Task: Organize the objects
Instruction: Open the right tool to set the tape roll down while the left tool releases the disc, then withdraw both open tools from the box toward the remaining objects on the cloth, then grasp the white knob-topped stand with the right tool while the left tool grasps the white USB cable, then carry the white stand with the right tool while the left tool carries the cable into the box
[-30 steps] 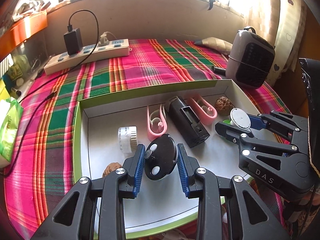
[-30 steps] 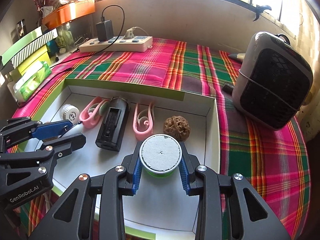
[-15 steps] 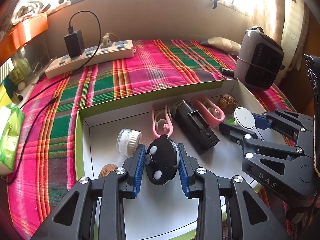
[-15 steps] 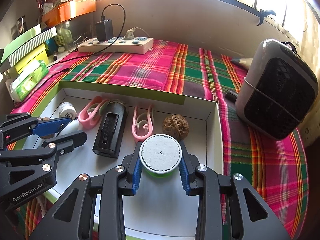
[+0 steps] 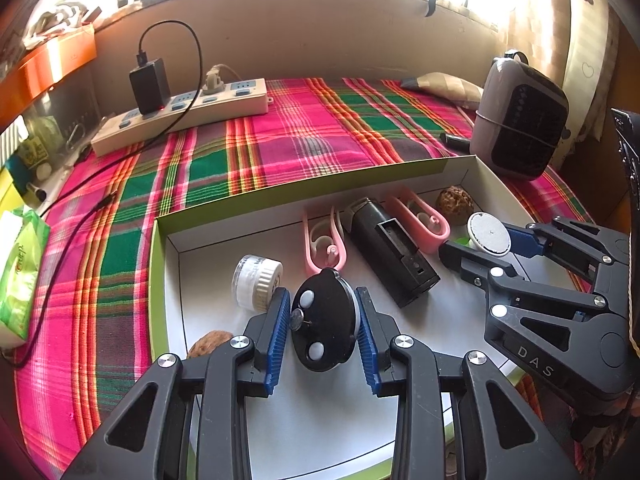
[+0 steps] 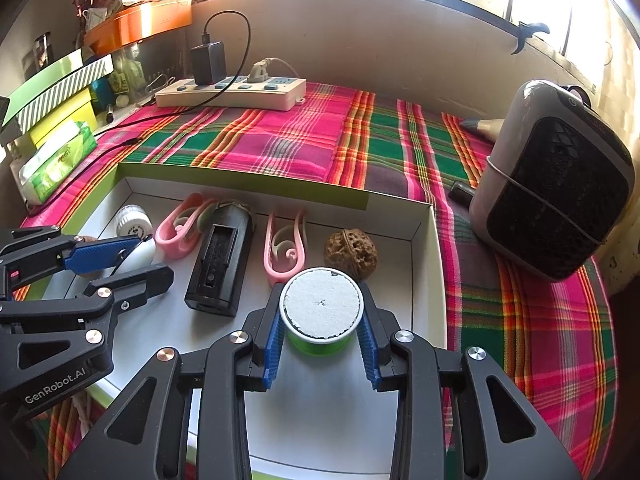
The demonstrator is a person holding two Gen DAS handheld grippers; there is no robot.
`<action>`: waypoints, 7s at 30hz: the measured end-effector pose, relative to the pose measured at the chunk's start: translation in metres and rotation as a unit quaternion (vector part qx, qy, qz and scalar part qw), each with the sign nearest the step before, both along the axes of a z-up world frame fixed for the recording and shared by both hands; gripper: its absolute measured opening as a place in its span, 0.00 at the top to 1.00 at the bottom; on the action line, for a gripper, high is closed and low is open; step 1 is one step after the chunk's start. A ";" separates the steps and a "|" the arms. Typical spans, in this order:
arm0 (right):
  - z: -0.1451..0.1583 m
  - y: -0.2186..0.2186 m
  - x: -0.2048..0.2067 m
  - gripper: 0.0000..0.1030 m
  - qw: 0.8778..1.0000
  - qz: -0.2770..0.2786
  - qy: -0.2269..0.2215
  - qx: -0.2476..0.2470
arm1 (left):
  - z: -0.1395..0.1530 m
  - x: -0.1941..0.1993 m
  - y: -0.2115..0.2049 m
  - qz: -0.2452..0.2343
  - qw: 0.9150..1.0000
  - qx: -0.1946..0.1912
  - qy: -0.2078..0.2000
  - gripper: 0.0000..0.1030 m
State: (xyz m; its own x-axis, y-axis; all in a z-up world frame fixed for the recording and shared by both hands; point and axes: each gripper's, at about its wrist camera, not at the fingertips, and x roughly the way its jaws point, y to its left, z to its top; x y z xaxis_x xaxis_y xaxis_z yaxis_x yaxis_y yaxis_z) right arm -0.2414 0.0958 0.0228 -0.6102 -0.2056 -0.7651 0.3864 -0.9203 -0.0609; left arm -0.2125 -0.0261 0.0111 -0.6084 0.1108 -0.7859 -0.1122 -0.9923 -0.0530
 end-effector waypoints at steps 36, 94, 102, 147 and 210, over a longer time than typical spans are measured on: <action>0.027 0.010 0.043 0.50 0.999 -0.014 0.023 -0.041 | 0.030 0.050 -0.004 0.027 0.999 0.000 0.040 0.65; -0.003 -0.035 0.105 0.75 0.997 0.065 -0.020 -0.031 | 0.005 0.128 -0.042 0.074 0.993 0.094 -0.005 0.65; 0.002 -0.022 0.111 0.75 0.997 0.061 -0.012 -0.039 | 0.002 0.118 -0.024 0.075 0.992 0.100 -0.025 0.65; 0.016 0.037 0.120 0.75 0.997 0.006 0.008 -0.074 | -0.001 0.108 0.036 0.027 0.999 -0.004 -0.022 0.65; 0.029 0.024 0.124 0.75 0.997 0.025 0.016 -0.071 | 0.030 0.119 0.022 0.030 0.999 0.029 0.026 0.86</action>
State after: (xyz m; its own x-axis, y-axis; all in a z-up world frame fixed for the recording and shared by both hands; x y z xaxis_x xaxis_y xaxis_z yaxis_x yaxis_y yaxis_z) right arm -0.1176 0.1193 0.0517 -0.6206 -0.3408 -0.7062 0.4321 -0.9001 0.0546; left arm -0.0937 -0.0036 0.0409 -0.6555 0.1169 -0.7461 -0.0569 -0.9928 -0.1055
